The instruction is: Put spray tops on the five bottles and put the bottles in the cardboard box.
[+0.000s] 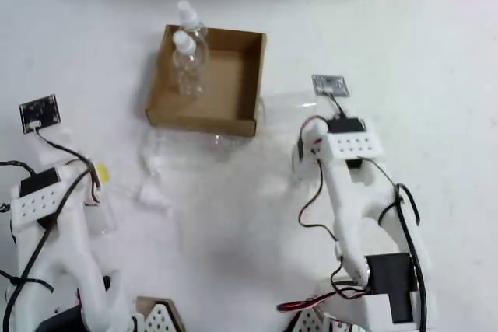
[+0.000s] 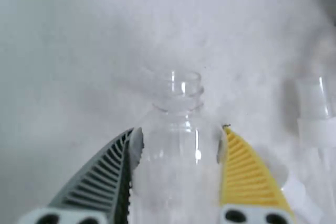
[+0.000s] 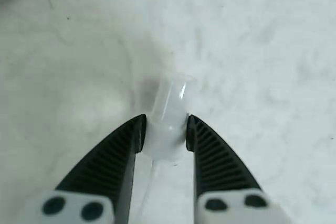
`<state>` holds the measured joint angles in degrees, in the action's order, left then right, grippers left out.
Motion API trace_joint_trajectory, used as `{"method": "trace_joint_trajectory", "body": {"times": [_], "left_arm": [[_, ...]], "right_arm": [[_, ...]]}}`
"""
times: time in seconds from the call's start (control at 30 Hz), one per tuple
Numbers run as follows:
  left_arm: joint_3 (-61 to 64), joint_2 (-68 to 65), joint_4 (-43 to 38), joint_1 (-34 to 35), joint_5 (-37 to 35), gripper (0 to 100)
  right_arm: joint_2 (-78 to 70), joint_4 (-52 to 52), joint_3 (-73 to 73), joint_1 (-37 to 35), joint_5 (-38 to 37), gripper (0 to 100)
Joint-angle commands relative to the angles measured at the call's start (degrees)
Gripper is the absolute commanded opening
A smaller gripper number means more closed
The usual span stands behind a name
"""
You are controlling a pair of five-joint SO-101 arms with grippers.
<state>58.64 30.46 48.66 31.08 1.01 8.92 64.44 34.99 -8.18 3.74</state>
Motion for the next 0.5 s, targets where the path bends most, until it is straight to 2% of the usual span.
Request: {"method": "trace_joint_trajectory", "body": {"times": [0.0,0.17,0.3,0.37,0.47], "left_arm": [[-0.1,0.2,-1.1,-0.9,0.4,2],[-0.5,0.3,1.2,-3.0,0.3,2],[-3.7,3.6,3.4,-7.3,-0.1,2],[-5.4,7.5,6.8,-11.8,-0.1,2],[-6.0,14.5,11.7,-24.6,-0.1,2]], "right_arm": [[2.8,-4.5,1.3,5.1,-1.9,2.1],[2.6,-6.2,2.1,10.7,-2.7,2.1],[2.7,-8.7,5.4,11.2,-4.6,2.1],[2.7,-9.5,6.2,11.5,-4.8,2.1],[2.7,-9.5,6.3,13.3,-4.9,2.1]]}}
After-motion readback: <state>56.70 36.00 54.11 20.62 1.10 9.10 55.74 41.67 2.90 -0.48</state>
